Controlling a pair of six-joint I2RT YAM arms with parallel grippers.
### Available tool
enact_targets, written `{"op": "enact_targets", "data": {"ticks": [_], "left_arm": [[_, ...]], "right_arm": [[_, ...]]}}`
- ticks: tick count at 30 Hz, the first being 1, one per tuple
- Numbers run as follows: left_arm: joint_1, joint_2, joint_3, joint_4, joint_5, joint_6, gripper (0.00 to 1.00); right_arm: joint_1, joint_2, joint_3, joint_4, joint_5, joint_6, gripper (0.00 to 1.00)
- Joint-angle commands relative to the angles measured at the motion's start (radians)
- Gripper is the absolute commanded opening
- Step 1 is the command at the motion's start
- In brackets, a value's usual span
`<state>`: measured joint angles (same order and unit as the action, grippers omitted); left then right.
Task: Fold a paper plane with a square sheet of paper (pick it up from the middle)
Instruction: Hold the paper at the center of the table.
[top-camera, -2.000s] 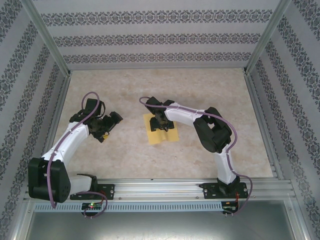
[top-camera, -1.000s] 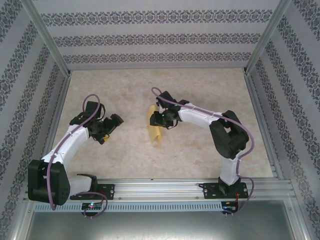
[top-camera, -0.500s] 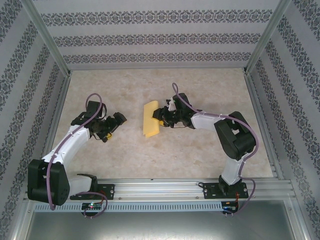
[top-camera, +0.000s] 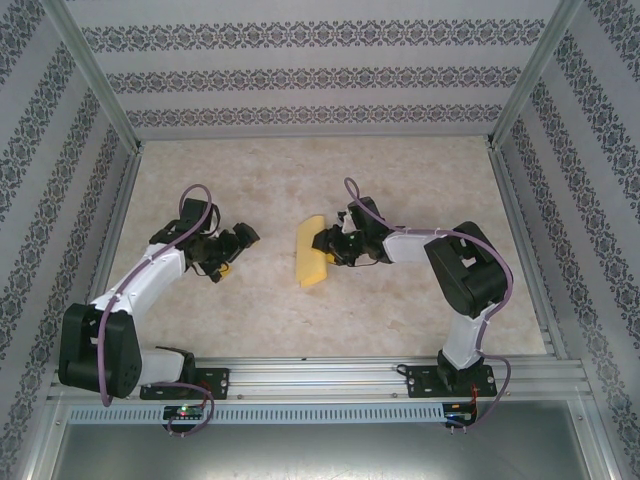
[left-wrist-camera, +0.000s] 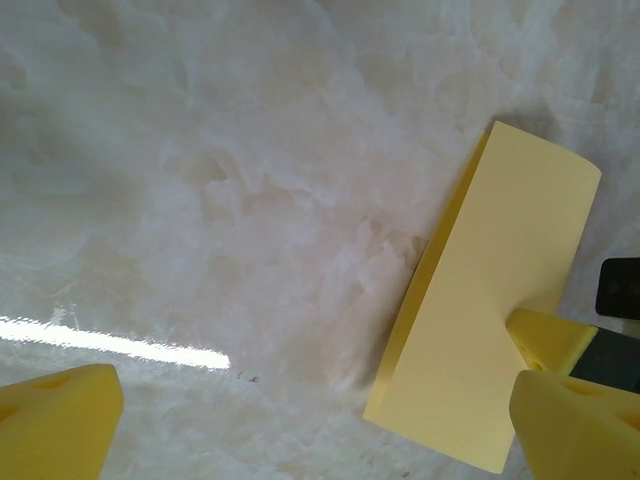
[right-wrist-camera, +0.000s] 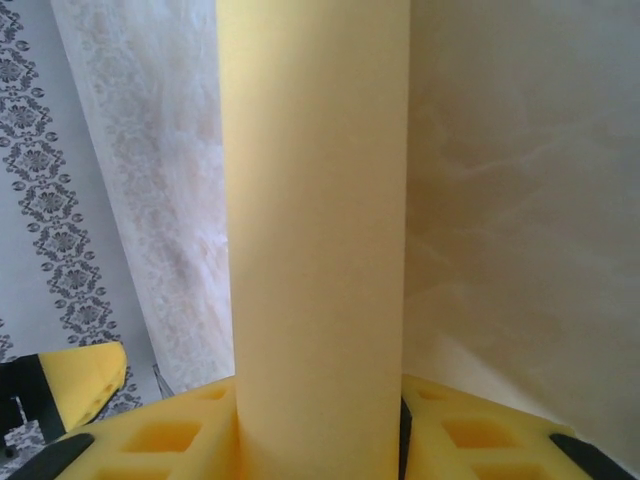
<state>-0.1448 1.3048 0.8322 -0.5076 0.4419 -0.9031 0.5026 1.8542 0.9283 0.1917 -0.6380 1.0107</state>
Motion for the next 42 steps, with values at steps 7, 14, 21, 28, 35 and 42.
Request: {"op": "enact_targets", "data": {"ticks": [7,14,21,28,35,42], "left_arm": [[-0.019,-0.144,0.0,0.01,-0.054,-0.081,1.0],[-0.022,-0.306,-0.052,0.005,-0.141,-0.128,1.0],[-0.027,-0.207,-0.041,0.012,-0.155,-0.117,1.0],[-0.066,-0.173,-0.015,0.064,-0.169,-0.105,1.0],[-0.125,-0.092,-0.007,0.153,-0.165,-0.047,1.0],[-0.152,0.088,0.09,0.206,-0.082,0.047,1.0]], "right_arm": [[-0.021,-0.01,-0.048,0.084,-0.063,-0.043,0.39],[-0.065,-0.034,-0.063,0.099,-0.139,-0.067,0.4],[-0.117,-0.011,-0.067,0.109,-0.182,-0.083,0.4],[-0.132,-0.013,-0.085,0.137,-0.211,-0.051,0.4],[-0.127,-0.09,-0.074,0.037,-0.189,-0.08,0.4],[-0.001,-0.076,0.054,-0.089,-0.029,-0.064,0.41]]}}
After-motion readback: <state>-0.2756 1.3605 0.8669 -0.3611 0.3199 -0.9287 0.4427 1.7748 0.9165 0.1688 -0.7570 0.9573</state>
